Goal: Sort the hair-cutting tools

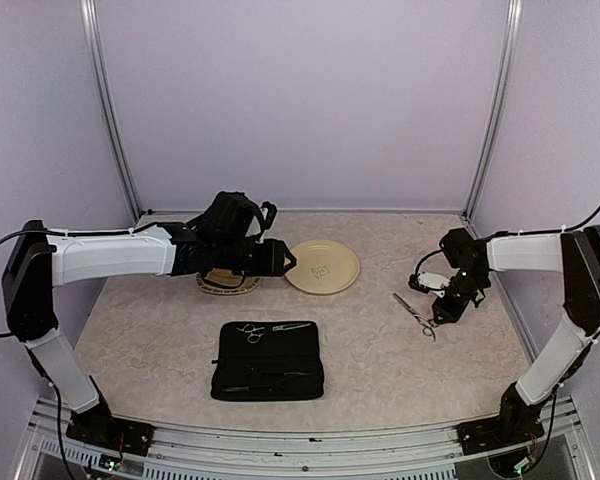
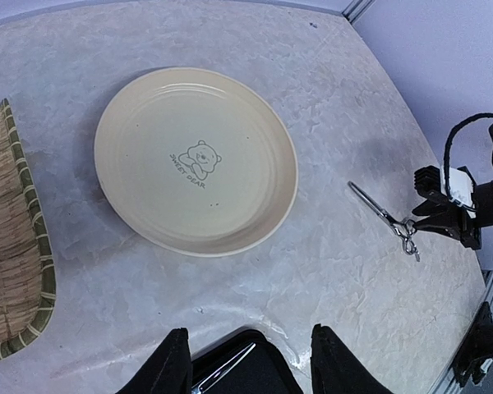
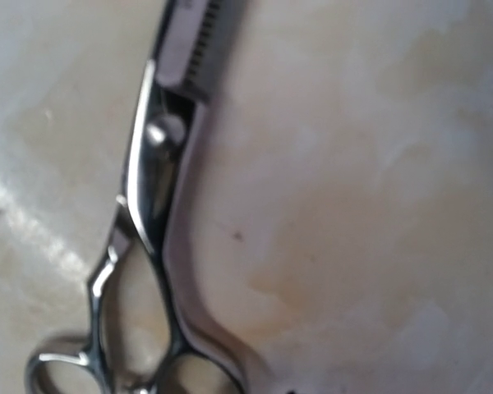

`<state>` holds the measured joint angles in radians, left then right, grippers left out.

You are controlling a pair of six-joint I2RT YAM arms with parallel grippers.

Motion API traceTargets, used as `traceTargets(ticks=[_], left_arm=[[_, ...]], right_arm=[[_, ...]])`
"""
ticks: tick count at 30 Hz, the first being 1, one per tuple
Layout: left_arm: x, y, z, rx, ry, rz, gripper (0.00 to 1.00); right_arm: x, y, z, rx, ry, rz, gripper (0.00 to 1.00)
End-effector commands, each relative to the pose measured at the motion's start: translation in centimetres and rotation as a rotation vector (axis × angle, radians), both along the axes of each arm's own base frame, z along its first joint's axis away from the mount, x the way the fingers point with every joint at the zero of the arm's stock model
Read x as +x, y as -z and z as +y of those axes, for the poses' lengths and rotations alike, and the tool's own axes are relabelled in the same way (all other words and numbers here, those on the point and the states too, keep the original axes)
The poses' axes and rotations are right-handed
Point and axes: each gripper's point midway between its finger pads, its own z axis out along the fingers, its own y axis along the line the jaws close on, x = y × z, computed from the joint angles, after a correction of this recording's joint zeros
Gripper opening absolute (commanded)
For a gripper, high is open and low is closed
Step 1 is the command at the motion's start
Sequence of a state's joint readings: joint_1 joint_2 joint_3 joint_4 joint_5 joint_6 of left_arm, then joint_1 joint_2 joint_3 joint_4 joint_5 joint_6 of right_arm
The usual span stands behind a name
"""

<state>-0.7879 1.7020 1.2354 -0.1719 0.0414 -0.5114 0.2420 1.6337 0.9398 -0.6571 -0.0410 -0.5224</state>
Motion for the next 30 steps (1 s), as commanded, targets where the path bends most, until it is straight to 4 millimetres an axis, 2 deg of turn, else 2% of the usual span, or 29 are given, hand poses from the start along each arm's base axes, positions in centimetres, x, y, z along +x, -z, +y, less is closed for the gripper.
traceTargets(ticks=[1, 6, 13, 23, 28, 30], left_arm=[[0.0, 0.7, -0.5, 0.004, 0.014, 0.007, 0.49], [-0.1, 0.9, -0.5, 0.006, 0.018, 0.008, 0.49], [-0.1, 0.8, -0.5, 0.005, 0.023, 0.009, 0.49], [-0.4, 1.5, 0.4, 0.016, 0.009, 0.019, 0.50], [-0.4, 1.5, 0.2, 0.013, 0.015, 0.020, 0.50], [-0.3, 1.5, 0.2, 0.012, 0.014, 0.019, 0.50]], right_arm=[[0.0, 0.3, -0.3, -0.004, 0.010, 0.039, 0.22], [0.3, 0.6, -0.4, -0.024, 0.003, 0.062, 0.22], [1.5, 0.3, 1.0, -0.022, -0.045, 0.080, 0.20], [0.0, 1.8, 1.4, -0.108, -0.139, 0.105, 0.18], [-0.2, 2.1, 0.8, -0.145, -0.139, 0.092, 0.17], [-0.1, 2.1, 0.5, -0.164, -0.138, 0.089, 0.13]])
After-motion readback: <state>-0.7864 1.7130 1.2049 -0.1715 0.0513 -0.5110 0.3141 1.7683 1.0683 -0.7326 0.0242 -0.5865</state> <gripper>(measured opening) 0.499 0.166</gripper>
